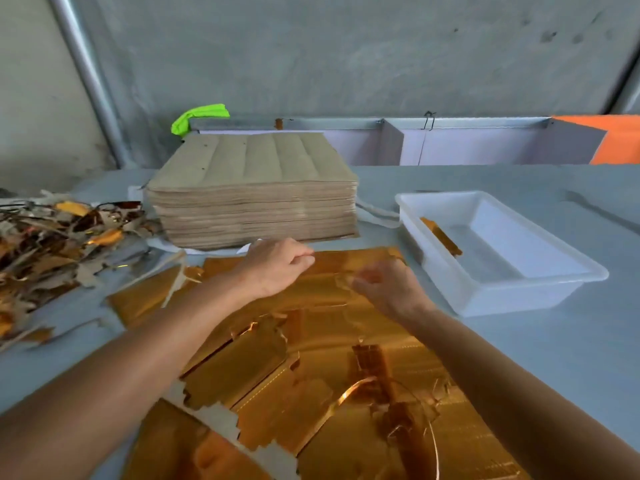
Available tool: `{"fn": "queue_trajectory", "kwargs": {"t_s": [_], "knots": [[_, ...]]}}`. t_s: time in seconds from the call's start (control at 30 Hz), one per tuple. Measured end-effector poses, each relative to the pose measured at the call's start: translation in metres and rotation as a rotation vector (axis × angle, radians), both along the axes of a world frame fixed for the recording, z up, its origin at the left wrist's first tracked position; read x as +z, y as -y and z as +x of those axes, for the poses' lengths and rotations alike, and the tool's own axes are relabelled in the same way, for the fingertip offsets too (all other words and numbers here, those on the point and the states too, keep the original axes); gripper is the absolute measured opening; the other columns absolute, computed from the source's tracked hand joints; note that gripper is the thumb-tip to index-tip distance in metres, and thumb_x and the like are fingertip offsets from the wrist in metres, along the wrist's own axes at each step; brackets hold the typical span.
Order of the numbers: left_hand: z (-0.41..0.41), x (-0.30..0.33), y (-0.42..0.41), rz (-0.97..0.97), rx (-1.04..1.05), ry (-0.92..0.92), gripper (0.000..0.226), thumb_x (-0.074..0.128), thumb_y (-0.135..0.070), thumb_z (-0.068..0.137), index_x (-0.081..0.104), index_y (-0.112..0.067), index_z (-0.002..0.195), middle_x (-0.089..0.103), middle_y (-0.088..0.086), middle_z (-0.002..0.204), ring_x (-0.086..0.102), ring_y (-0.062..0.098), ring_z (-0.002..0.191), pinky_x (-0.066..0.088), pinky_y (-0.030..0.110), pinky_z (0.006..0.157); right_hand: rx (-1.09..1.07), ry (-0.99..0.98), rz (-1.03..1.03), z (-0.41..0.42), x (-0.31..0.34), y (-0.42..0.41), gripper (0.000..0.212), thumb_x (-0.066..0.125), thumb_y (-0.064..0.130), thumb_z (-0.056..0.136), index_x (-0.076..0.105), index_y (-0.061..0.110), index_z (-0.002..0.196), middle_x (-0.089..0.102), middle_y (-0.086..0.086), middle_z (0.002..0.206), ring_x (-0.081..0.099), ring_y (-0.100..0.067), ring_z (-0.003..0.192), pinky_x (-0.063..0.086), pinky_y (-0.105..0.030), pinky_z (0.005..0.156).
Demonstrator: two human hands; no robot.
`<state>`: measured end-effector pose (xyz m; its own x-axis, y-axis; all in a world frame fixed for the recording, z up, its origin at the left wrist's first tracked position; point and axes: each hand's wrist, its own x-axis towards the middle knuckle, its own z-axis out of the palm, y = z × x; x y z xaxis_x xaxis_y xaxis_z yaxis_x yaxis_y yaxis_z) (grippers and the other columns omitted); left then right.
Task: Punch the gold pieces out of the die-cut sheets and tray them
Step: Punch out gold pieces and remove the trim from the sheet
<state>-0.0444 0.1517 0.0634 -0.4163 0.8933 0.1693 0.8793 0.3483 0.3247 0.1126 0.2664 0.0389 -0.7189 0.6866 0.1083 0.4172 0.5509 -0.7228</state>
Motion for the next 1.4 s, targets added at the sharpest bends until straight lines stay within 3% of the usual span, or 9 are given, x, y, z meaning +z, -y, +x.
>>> {"fn": "queue_trajectory", "kwargs": {"t_s": [0.2, 0.47, 0.63, 0.73, 0.83, 0.93, 1.07, 1.23, 1.4], "knots": [[-0.030, -0.017, 0.109, -0.189, 0.265, 0.026, 0.045, 0.061, -0.029, 0.091, 0.052, -0.022, 0.134, 0.048, 0.001, 0.142, 0.048, 0.016, 0.125, 0.037, 0.029, 0.099, 0.238, 0.201, -0.092, -0.020, -0.027, 0.074, 0.038, 0.066, 0.042, 0.086, 0.062, 0.019, 0.116, 0.061, 0.005, 0.103, 0.057, -0.006, 0.086, 0.043, -0.013, 0.059], [-0.035, -0.045, 0.174, -0.488, 0.089, 0.154, 0.071, 0.078, -0.050, 0.070, 0.050, -0.034, 0.133, 0.032, -0.009, 0.149, 0.029, 0.011, 0.135, 0.027, 0.027, 0.101, 0.526, 0.379, 0.191, -0.019, -0.048, 0.151, 0.062, 0.060, 0.076, 0.066, 0.062, 0.029, 0.108, 0.046, 0.005, 0.121, 0.039, -0.017, 0.115, 0.038, -0.039, 0.099], [-0.032, -0.056, 0.168, -0.439, 0.044, 0.140, 0.054, 0.078, -0.031, 0.076, 0.056, -0.034, 0.125, 0.032, -0.011, 0.148, 0.029, 0.013, 0.136, 0.028, 0.028, 0.102, 0.495, 0.347, 0.275, -0.017, -0.053, 0.156, 0.045, 0.073, 0.050, 0.074, 0.059, 0.033, 0.113, 0.043, 0.004, 0.128, 0.034, -0.017, 0.117, 0.037, -0.036, 0.098], [-0.033, -0.051, 0.164, -0.305, 0.037, 0.118, 0.037, 0.074, -0.029, 0.080, 0.062, -0.031, 0.116, 0.043, -0.012, 0.140, 0.039, 0.006, 0.123, 0.029, 0.023, 0.097, 0.478, 0.296, 0.162, -0.017, -0.050, 0.149, 0.032, 0.077, 0.034, 0.076, 0.062, 0.031, 0.105, 0.050, 0.009, 0.124, 0.042, -0.011, 0.117, 0.041, -0.027, 0.095], [-0.043, -0.040, 0.165, 0.163, 0.199, 0.121, 0.028, 0.070, -0.025, 0.083, 0.065, -0.022, 0.110, 0.059, -0.007, 0.118, 0.051, 0.003, 0.099, 0.039, 0.014, 0.080, 0.408, 0.180, -0.092, -0.015, -0.041, 0.136, 0.019, 0.073, 0.025, 0.081, 0.057, 0.035, 0.082, 0.053, 0.019, 0.101, 0.051, 0.002, 0.089, 0.042, -0.010, 0.063], [-0.065, -0.034, 0.167, 0.525, 0.537, 0.040, 0.022, 0.064, -0.016, 0.089, 0.066, -0.008, 0.110, 0.060, 0.003, 0.104, 0.059, 0.020, 0.094, 0.044, 0.025, 0.077, 0.259, -0.002, -0.400, -0.011, -0.029, 0.118, 0.011, 0.067, 0.018, 0.085, 0.060, 0.024, 0.079, 0.061, 0.009, 0.091, 0.059, -0.004, 0.078, 0.042, -0.011, 0.055], [-0.090, -0.053, 0.165, 0.425, 1.024, 0.266, 0.031, 0.055, -0.016, 0.094, 0.055, -0.003, 0.122, 0.054, 0.019, 0.125, 0.056, 0.034, 0.109, 0.044, 0.037, 0.081, 0.098, -0.296, -0.848, -0.007, -0.019, 0.092, 0.006, 0.059, 0.015, 0.090, 0.062, 0.010, 0.092, 0.068, -0.003, 0.078, 0.064, -0.011, 0.067, 0.045, -0.028, 0.068], [-0.085, -0.075, 0.145, 0.191, 1.099, 0.497, 0.083, 0.071, -0.039, 0.083, 0.029, -0.001, 0.144, 0.041, 0.023, 0.142, 0.046, 0.039, 0.126, 0.045, 0.045, 0.097, -0.153, -0.505, -1.147, -0.003, -0.022, 0.057, 0.014, 0.053, 0.018, 0.095, 0.061, 0.009, 0.101, 0.064, -0.004, 0.066, 0.063, -0.016, 0.064, 0.049, -0.032, 0.065], [-0.090, -0.072, 0.126, 0.180, 1.153, 0.520, 0.102, 0.087, -0.021, 0.066, 0.026, -0.001, 0.144, 0.036, 0.025, 0.143, 0.048, 0.038, 0.124, 0.049, 0.039, 0.089, -0.290, -0.330, -0.936, 0.013, -0.028, 0.028, 0.017, 0.050, 0.015, 0.097, 0.062, 0.003, 0.092, 0.063, -0.007, 0.060, 0.060, -0.017, 0.055, 0.046, -0.031, 0.056]]}}
